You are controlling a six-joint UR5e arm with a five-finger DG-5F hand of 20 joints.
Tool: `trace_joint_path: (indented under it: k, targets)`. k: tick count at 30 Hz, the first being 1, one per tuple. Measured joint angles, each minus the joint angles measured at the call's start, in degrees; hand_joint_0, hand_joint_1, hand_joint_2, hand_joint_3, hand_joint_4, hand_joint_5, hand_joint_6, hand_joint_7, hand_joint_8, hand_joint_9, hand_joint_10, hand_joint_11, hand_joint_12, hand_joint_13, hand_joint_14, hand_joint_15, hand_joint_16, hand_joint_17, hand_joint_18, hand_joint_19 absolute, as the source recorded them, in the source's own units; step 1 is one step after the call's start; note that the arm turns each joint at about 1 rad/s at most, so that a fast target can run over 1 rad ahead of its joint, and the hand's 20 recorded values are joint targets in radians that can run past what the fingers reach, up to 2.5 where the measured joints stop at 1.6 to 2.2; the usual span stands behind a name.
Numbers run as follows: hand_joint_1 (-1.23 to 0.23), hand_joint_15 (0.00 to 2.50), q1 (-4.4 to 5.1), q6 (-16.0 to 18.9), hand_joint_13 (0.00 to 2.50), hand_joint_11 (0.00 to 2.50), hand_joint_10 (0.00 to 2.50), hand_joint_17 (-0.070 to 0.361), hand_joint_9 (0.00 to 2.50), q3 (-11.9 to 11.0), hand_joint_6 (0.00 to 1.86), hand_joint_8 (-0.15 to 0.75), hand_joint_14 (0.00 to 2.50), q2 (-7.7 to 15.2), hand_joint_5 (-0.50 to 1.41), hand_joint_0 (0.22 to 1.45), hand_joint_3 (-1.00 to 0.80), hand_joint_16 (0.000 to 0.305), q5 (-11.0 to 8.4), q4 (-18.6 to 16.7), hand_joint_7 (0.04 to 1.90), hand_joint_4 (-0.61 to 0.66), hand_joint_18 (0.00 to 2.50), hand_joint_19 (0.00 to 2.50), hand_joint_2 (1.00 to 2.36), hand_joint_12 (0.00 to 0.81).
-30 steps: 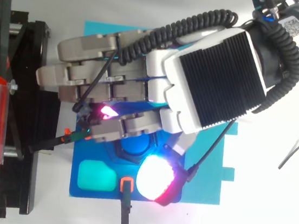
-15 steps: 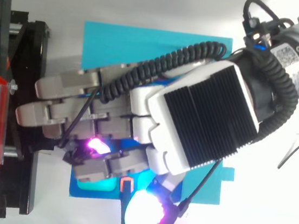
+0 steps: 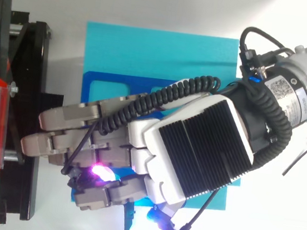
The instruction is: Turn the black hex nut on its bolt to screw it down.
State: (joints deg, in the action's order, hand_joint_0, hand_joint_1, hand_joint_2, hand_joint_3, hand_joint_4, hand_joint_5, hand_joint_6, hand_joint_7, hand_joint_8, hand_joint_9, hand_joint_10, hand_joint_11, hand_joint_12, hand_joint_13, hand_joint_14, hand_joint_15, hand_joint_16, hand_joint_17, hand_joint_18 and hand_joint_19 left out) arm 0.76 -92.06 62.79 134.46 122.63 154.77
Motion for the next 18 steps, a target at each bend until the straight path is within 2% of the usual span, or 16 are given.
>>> trace_joint_path:
  k: [7, 18]
  targets:
    - [-0.15, 0.01, 0.28, -0.1, 0.29, 0.18, 0.01, 0.100, 0.61, 0.0, 0.50, 0.304, 0.00, 0.0, -0.07, 0.51, -0.50, 0.045, -0.38, 0.0, 1.49, 0.22, 0.13, 0.21, 1.00, 0.338]
    - [-0.16, 0.02, 0.22, -0.2, 0.29, 0.18, 0.01, 0.100, 0.61, 0.1, 0.50, 0.304, 0.00, 0.0, -0.07, 0.51, -0.50, 0.044, -0.46, 0.6, 1.49, 0.22, 0.13, 0.21, 1.00, 0.339]
